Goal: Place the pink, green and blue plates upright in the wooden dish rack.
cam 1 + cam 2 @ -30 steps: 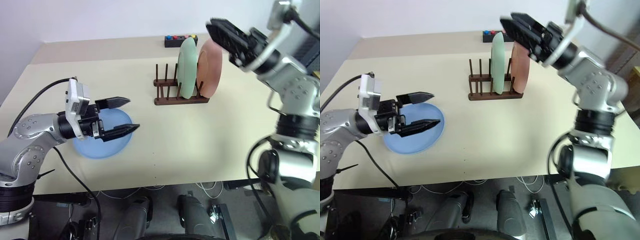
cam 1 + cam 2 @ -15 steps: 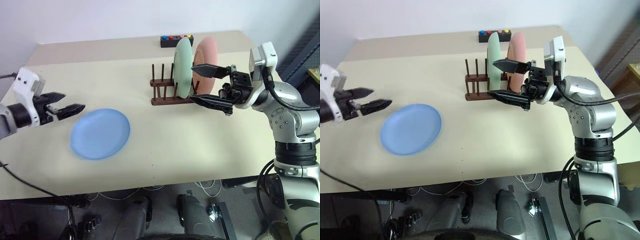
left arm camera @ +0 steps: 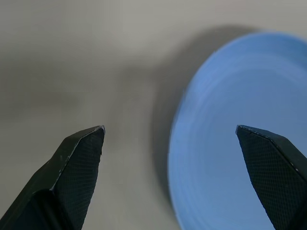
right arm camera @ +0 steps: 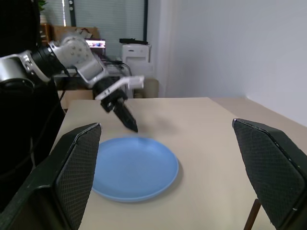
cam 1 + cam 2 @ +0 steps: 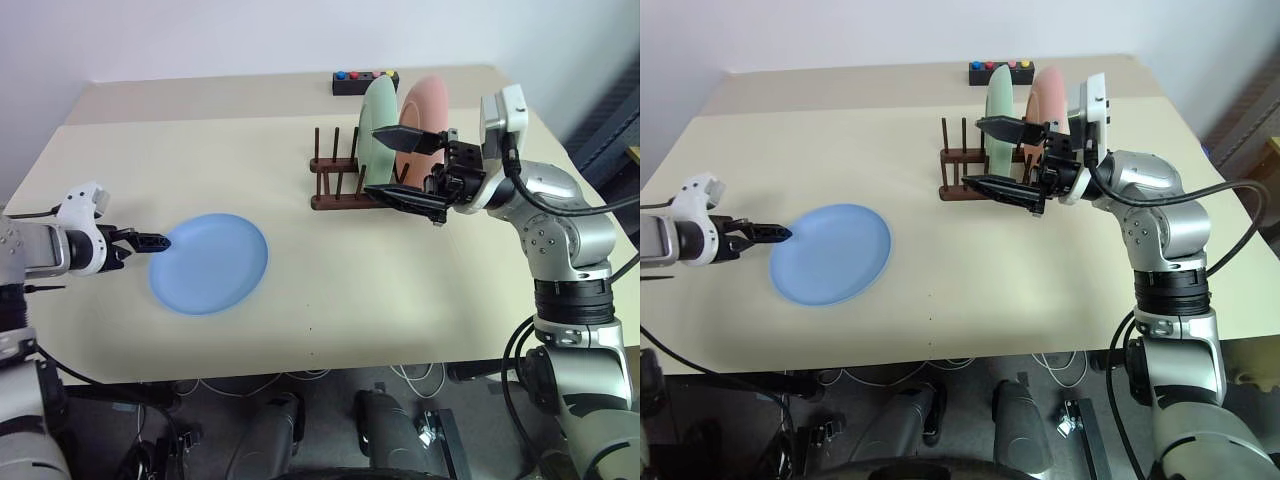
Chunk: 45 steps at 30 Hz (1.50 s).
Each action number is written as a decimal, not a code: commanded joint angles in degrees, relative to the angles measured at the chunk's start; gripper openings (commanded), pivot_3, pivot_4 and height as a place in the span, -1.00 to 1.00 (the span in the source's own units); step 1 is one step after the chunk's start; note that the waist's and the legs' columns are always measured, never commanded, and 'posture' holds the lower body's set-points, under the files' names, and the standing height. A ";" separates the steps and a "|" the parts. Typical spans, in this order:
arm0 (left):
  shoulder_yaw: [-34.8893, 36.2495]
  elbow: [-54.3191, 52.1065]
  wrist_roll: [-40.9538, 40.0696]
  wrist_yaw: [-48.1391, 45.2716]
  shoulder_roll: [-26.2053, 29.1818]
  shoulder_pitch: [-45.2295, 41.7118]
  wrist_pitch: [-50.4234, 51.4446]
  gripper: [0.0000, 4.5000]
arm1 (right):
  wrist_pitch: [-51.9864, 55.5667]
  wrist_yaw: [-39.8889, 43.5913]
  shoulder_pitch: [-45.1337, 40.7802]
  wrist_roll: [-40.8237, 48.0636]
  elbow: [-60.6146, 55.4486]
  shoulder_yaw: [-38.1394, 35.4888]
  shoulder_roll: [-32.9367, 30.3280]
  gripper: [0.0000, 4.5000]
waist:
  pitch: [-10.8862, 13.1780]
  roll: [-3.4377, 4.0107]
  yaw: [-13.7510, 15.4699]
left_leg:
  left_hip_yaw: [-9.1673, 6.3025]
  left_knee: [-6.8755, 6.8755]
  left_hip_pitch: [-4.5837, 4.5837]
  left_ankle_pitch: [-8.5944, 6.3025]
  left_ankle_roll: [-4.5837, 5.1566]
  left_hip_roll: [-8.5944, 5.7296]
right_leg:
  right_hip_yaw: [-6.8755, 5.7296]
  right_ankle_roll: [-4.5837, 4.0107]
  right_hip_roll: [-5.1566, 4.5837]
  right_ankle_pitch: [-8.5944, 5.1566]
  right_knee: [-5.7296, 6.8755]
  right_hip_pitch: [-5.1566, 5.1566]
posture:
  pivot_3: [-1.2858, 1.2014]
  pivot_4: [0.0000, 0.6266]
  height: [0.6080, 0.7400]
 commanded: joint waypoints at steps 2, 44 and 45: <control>-0.50 2.63 1.69 0.28 -0.51 -3.61 2.13 1.00 | 0.77 -1.40 -1.09 1.96 -1.74 -1.61 0.44 0.99 | 0.00 0.00 -0.25 | 0.00 0.00 0.00 0.00 -0.01 0.00 | 0.00 0.00 -0.01 0.00 0.01 0.00 | 0.03 -0.52 1.00; 41.14 -33.85 -11.83 22.63 -45.70 -3.15 -14.85 -0.99 | -50.89 -11.75 -6.75 -44.40 -1.73 21.50 0.90 1.00 | -0.14 -0.55 0.13 | -0.07 0.45 -0.06 0.06 -0.53 0.04 | -0.26 0.08 -0.04 0.05 -0.03 0.18 | 0.03 -0.52 1.00; 40.98 -35.48 -12.78 24.48 -48.08 -3.21 -16.59 -0.99 | -53.47 -14.01 -7.96 -47.66 0.22 22.07 1.15 1.00 | -0.14 -0.56 0.00 | -0.06 0.46 -0.06 0.06 -0.52 0.04 | -0.26 0.08 0.00 0.05 -0.02 0.20 | 0.03 -0.52 1.00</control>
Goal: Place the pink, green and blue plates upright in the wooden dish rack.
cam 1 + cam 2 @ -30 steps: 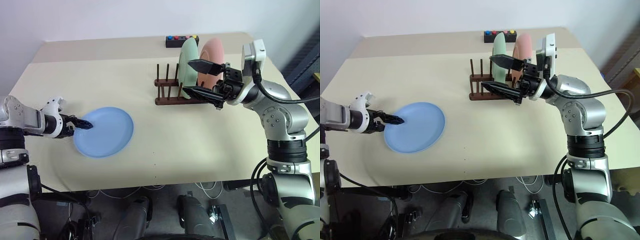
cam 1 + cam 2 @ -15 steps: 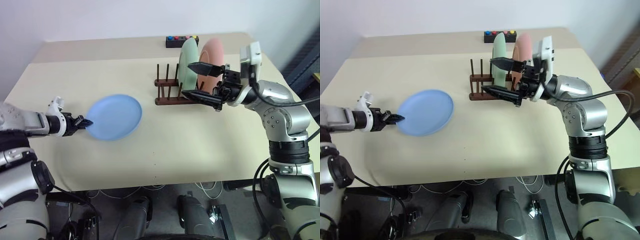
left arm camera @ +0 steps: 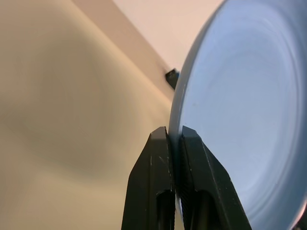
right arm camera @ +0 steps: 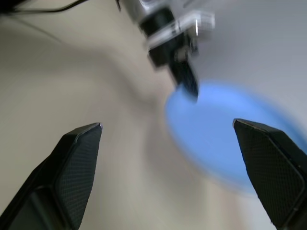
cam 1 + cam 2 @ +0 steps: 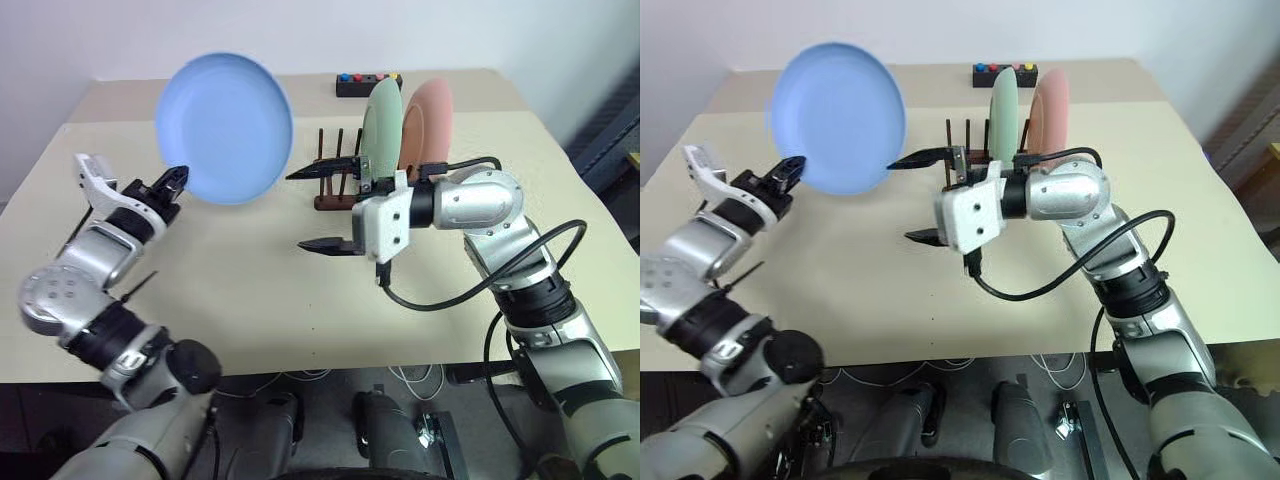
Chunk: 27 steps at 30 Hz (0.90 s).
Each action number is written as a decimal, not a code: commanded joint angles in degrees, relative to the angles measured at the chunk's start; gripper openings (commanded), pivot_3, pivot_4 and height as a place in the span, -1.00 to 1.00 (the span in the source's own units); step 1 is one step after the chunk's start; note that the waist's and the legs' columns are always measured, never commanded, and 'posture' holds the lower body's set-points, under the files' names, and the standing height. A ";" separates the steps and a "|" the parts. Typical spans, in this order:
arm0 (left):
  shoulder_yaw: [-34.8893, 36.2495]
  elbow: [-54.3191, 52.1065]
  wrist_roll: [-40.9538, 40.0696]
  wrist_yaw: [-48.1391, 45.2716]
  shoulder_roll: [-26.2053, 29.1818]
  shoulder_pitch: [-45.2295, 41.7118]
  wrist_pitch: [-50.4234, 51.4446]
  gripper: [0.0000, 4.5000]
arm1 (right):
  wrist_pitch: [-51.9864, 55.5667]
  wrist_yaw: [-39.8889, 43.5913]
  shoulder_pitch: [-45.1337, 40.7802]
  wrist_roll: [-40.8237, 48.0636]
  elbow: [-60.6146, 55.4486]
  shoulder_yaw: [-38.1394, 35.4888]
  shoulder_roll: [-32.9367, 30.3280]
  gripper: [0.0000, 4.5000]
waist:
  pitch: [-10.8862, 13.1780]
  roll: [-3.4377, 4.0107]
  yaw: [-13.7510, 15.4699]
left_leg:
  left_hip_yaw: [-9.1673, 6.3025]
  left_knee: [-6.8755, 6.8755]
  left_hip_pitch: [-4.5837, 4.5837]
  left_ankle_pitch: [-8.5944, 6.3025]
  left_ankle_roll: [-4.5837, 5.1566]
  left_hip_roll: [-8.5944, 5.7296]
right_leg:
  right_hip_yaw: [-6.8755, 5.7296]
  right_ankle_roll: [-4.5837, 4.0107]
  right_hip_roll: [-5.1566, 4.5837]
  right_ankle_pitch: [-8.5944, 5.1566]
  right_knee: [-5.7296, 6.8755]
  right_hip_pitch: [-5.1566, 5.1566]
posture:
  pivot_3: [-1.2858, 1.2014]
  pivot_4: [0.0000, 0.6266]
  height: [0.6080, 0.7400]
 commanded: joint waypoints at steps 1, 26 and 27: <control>-0.84 -7.16 -3.55 5.35 -3.88 0.13 -6.47 -0.99 | -9.43 -7.13 -3.63 -8.83 5.41 0.06 0.65 1.00 | 0.01 -0.01 -0.14 | 0.01 0.00 0.01 0.00 0.00 0.00 | 0.01 0.00 0.02 0.00 0.02 0.00 | 0.03 -0.52 1.00; -26.82 -17.36 -13.74 11.49 -3.10 17.14 -20.29 -1.00 | -11.77 -21.64 -7.19 -24.24 21.84 4.34 4.22 -0.97 | 0.01 -0.01 -0.13 | 0.11 -0.02 0.05 0.00 -0.06 0.25 | 0.18 -0.14 0.35 0.06 -0.04 -0.02 | 0.03 -0.52 1.00; -27.34 -17.17 -14.35 11.45 -2.72 17.23 -20.74 -1.00 | -11.78 -21.73 -7.24 -24.24 21.79 4.37 4.24 -0.99 | 0.01 -0.01 -0.13 | 0.13 -0.02 0.06 0.00 -0.06 0.25 | 0.20 -0.14 0.35 0.06 -0.04 -0.02 | 0.03 -0.52 1.00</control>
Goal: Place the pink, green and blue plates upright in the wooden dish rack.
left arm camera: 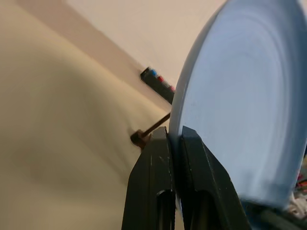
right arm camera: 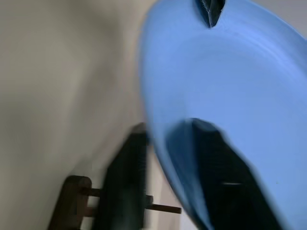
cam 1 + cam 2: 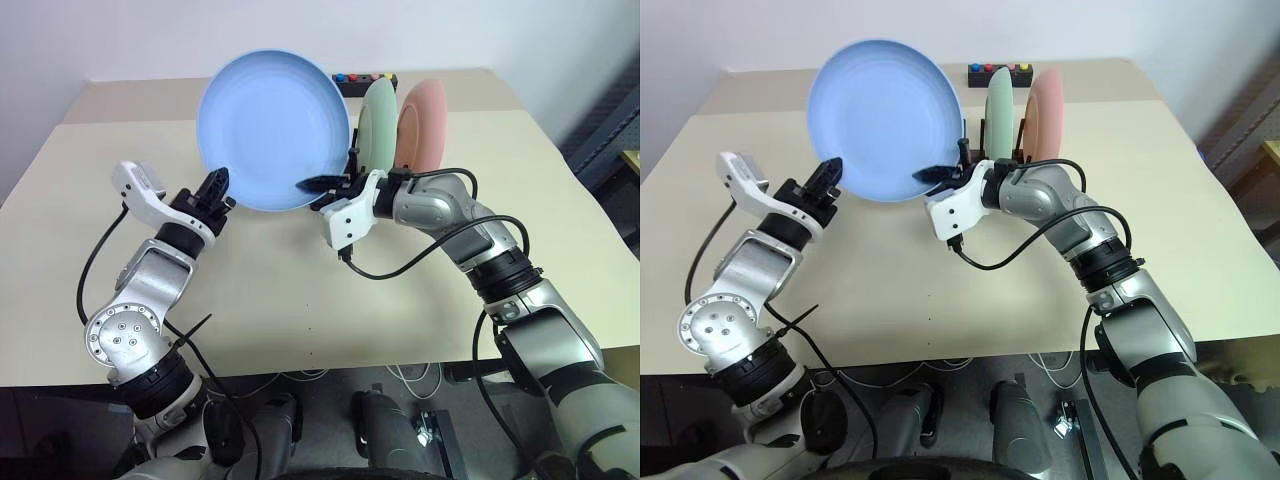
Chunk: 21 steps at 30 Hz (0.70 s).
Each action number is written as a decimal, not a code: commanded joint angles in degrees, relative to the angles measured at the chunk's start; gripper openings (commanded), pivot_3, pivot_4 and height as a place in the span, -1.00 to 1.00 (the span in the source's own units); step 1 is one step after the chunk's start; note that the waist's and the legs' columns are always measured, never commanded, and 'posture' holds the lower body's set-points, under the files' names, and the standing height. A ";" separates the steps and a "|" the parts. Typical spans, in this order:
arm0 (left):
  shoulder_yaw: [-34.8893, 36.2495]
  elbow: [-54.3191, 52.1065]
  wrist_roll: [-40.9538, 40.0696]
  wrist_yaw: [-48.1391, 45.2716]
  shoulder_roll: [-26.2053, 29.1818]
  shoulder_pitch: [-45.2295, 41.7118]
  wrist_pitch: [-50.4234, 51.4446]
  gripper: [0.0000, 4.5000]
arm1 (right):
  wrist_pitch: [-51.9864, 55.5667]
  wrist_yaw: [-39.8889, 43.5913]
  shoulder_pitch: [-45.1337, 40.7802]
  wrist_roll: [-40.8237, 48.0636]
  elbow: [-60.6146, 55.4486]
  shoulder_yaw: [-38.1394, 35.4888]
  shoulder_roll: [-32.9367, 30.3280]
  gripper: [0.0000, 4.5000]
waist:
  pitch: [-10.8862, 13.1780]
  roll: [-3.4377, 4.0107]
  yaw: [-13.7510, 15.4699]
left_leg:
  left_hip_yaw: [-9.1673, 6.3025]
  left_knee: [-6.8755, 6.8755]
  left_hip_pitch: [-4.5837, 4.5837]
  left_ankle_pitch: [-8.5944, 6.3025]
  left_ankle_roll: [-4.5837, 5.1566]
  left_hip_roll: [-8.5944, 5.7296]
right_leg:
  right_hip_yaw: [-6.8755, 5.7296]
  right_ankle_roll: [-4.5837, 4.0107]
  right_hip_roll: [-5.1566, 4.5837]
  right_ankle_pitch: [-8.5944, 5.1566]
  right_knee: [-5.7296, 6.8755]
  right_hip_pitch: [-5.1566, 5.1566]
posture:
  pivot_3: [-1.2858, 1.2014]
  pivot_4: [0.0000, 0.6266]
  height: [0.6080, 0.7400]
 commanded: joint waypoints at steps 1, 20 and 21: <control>-3.24 -0.92 -1.97 -0.29 1.06 0.98 -1.94 -1.00 | 0.66 -2.00 -2.11 0.99 -0.94 -2.42 0.22 -0.99 | 0.00 0.00 0.05 | 0.00 0.00 0.00 0.00 0.00 0.00 | 0.01 0.00 0.00 0.00 0.01 0.00 | 0.03 -0.52 1.00; -3.24 6.96 -2.68 -19.98 32.58 4.06 -7.44 0.52 | 9.82 -2.50 -5.86 21.21 -7.85 -11.06 8.02 -1.00 | 0.01 0.02 -0.34 | 0.02 -0.11 0.06 -0.01 -0.15 0.26 | 0.11 -0.15 0.28 0.06 -0.02 -0.06 | 0.03 -0.52 1.00; -2.98 8.03 -3.18 -20.97 33.85 4.63 -7.28 0.52 | 12.85 -1.73 -6.57 25.04 -9.26 -12.45 9.22 -1.00 | 0.02 0.03 -0.33 | 0.02 -0.11 0.06 -0.02 -0.15 0.28 | 0.11 -0.16 0.29 0.07 -0.02 -0.06 | 0.03 -0.52 1.00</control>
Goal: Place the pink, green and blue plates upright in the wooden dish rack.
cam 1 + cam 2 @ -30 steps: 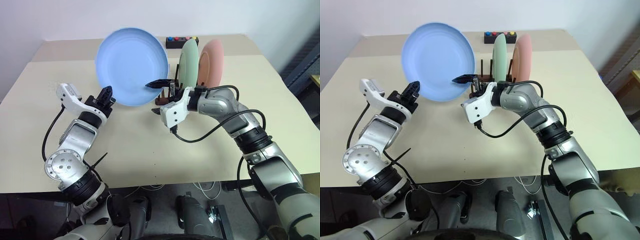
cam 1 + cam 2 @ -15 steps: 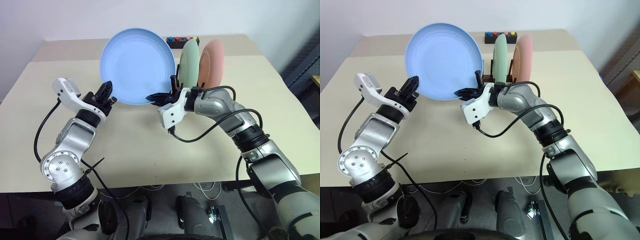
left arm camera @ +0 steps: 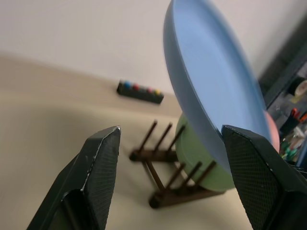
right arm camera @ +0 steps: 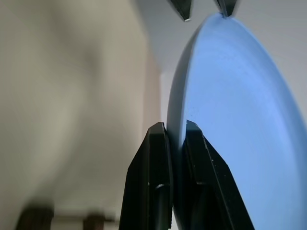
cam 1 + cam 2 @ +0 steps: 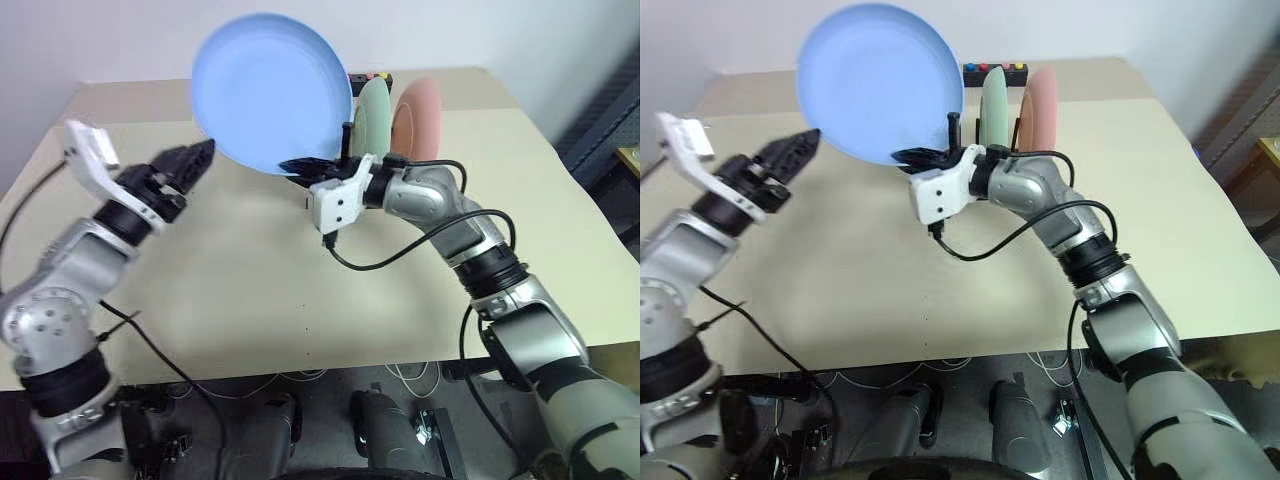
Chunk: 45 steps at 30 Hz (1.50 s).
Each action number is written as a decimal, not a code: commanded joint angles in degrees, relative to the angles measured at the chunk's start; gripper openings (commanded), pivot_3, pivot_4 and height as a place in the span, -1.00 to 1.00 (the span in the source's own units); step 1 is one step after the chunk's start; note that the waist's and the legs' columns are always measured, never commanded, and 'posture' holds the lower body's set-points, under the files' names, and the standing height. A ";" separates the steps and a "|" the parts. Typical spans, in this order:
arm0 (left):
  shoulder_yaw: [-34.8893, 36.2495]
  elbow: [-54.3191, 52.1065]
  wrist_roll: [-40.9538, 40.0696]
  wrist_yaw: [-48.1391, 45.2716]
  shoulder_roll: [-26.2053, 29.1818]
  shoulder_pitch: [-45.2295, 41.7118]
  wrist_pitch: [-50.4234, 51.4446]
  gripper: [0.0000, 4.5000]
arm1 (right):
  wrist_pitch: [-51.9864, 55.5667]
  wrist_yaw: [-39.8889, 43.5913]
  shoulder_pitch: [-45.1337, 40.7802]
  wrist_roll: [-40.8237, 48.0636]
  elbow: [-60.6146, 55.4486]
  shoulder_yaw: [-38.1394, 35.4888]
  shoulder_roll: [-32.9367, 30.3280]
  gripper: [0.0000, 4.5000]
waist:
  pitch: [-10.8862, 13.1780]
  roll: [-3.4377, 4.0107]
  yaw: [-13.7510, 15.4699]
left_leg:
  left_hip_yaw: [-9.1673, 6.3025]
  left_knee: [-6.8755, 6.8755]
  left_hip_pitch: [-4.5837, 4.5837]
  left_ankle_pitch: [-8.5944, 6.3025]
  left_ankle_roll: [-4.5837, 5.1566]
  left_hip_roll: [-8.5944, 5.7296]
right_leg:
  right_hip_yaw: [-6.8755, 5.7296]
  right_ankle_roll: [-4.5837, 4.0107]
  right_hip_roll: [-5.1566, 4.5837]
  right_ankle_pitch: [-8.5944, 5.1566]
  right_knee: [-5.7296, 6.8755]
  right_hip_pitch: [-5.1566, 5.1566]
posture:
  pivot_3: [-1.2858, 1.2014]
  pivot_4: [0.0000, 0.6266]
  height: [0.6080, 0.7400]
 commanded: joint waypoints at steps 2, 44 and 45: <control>1.08 4.55 1.14 -3.85 4.51 3.07 0.04 0.64 | 11.06 1.00 -5.46 18.51 -9.81 -10.86 4.27 -1.00 | 0.08 0.26 0.05 | 0.00 0.00 0.00 0.00 0.00 0.01 | 0.01 -0.02 0.00 0.01 -0.01 -0.01 | 0.03 -0.52 1.00; -3.24 -2.32 14.59 -30.21 12.75 15.90 -17.32 0.99 | 71.11 -24.25 -5.93 69.71 -3.74 -41.56 17.94 -1.00 | 0.07 0.22 -0.11 | 0.14 -0.71 -0.01 -0.10 0.09 0.23 | 0.21 -0.33 0.06 0.04 0.02 -0.50 | 0.03 -0.52 1.00; -3.16 -2.47 14.51 -30.16 12.71 15.99 -17.29 0.99 | 71.36 -24.58 -6.22 70.09 -3.69 -41.87 17.95 -1.00 | 0.08 0.22 -0.12 | 0.15 -0.71 -0.01 -0.10 0.09 0.22 | 0.21 -0.33 0.06 0.04 0.02 -0.50 | 0.03 -0.52 1.00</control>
